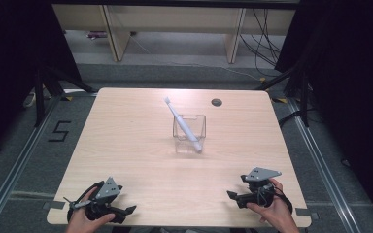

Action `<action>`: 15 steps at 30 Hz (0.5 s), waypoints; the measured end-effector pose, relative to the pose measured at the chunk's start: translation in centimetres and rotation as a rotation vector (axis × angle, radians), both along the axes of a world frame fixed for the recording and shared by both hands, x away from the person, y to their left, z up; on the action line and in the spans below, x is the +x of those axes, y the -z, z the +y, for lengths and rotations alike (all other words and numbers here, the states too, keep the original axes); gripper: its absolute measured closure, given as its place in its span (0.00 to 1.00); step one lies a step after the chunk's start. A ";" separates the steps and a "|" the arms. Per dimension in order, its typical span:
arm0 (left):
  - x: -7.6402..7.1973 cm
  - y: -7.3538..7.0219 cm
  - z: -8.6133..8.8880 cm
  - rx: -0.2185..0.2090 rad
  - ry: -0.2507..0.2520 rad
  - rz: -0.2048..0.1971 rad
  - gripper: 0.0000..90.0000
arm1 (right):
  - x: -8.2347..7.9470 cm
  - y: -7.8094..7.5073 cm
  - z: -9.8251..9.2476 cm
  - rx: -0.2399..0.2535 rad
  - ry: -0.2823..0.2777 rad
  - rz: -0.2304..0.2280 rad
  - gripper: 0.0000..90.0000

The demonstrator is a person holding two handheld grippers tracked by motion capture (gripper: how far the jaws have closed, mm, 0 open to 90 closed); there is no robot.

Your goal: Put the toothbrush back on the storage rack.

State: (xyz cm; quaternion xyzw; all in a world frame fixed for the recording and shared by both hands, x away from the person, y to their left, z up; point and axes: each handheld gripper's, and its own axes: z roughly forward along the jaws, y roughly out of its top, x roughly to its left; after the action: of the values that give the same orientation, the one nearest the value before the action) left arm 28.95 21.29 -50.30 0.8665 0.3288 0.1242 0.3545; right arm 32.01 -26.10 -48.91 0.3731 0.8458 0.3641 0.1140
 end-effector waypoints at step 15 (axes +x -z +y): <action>0.0 0.0 0.0 -0.001 0.001 -0.001 0.17 | 0.1 0.2 0.0 -0.003 0.003 -0.023 0.23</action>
State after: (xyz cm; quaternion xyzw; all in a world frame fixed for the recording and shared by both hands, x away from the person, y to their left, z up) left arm 28.96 21.26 -50.29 0.8664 0.3282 0.1246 0.3552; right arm 32.11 -26.11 -49.09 0.3699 0.8444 0.3669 0.1247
